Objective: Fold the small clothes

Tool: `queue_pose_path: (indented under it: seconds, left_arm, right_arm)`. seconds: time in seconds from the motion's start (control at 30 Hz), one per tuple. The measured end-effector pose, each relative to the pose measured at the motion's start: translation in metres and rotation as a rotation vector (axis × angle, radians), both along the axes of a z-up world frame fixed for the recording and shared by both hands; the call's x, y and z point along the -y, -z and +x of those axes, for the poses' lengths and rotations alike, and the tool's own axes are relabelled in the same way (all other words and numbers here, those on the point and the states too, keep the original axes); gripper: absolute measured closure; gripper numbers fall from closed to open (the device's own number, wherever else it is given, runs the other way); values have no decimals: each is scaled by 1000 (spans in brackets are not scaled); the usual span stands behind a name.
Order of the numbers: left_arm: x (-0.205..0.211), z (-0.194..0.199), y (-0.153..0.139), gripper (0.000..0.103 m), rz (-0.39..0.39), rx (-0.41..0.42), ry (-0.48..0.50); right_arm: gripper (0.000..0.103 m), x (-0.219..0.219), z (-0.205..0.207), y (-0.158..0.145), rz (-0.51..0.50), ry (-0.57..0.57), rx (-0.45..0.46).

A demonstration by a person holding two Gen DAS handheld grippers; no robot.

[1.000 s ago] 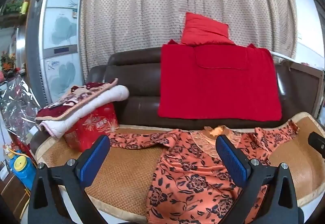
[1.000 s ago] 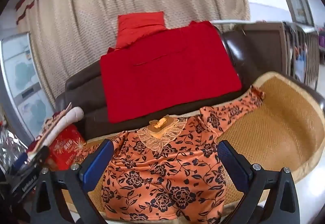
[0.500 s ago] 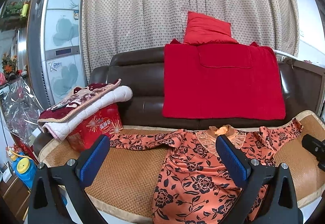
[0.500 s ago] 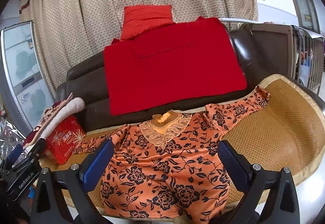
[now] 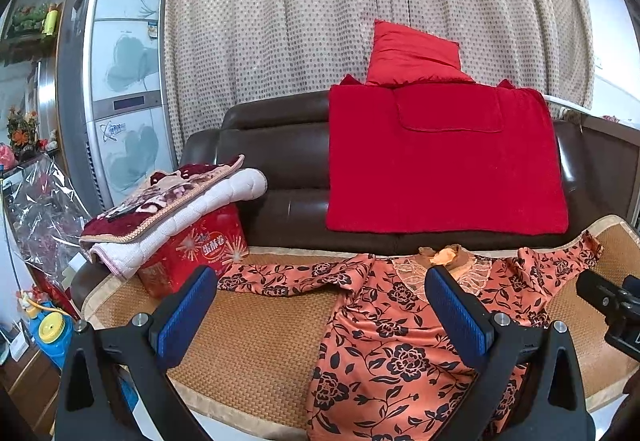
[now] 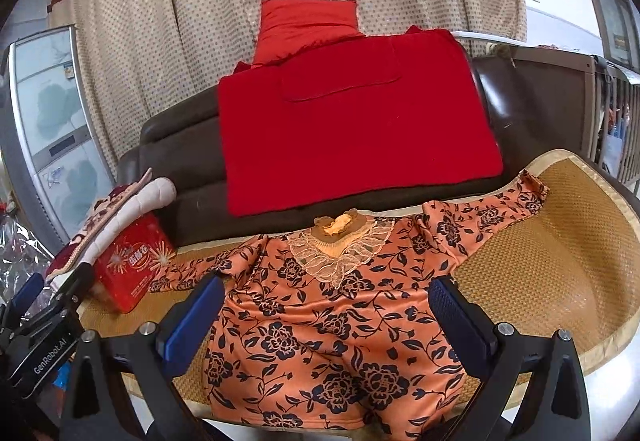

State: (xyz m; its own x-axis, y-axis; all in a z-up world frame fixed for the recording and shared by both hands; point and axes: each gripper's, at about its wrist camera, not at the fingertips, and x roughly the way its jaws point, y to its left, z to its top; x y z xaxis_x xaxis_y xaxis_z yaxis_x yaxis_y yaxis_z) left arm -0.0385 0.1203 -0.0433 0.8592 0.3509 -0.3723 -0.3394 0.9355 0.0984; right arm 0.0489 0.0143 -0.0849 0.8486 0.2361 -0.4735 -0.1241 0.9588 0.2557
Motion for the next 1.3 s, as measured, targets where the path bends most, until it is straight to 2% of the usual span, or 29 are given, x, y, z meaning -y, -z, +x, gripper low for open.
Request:
queue_pose_path:
  seconds: [0.53, 0.9, 1.1, 1.17, 1.3]
  left_arm:
    - [3, -10, -7, 0, 1, 8, 12]
    - [3, 4, 0, 0, -5, -13, 13]
    - [4, 44, 11, 0, -63, -44, 61]
    - [4, 76, 24, 0, -111, -99, 79]
    - [4, 139, 56, 0, -168, -172, 47]
  right_arm:
    - [0, -11, -15, -4, -40, 5, 21]
    - [0, -12, -5, 1, -42, 1, 10]
    - [0, -8, 28, 10, -31, 17, -11]
    - [0, -2, 44, 17, -7, 19, -23]
    - [0, 21, 82, 36, 49, -13, -34]
